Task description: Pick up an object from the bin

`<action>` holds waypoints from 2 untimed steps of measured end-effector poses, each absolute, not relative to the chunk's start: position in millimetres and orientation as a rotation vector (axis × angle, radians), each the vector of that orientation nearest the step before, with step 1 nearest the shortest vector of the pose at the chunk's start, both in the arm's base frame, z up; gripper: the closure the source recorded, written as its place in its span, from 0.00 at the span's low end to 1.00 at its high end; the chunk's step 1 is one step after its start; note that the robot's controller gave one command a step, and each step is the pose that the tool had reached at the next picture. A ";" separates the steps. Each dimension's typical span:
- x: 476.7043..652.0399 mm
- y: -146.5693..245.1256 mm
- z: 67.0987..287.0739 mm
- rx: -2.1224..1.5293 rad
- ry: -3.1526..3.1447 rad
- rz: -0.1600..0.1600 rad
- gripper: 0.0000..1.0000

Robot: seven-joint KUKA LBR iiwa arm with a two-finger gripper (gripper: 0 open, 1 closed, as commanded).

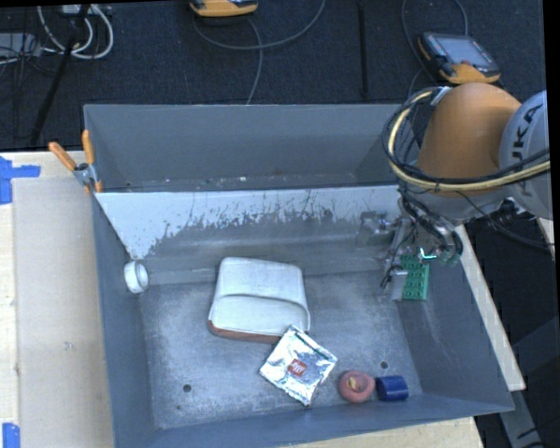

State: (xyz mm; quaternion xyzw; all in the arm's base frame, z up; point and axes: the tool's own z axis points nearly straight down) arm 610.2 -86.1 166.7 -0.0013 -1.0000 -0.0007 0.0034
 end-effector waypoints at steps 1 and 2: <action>568.2 -122.1 86.4 0.227 -3.125 -0.002 0.00; 520.5 -76.0 72.1 0.406 -3.112 -0.005 0.00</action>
Offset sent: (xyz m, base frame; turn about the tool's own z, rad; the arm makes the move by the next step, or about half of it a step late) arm -0.0392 -0.0351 -0.0760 -0.1506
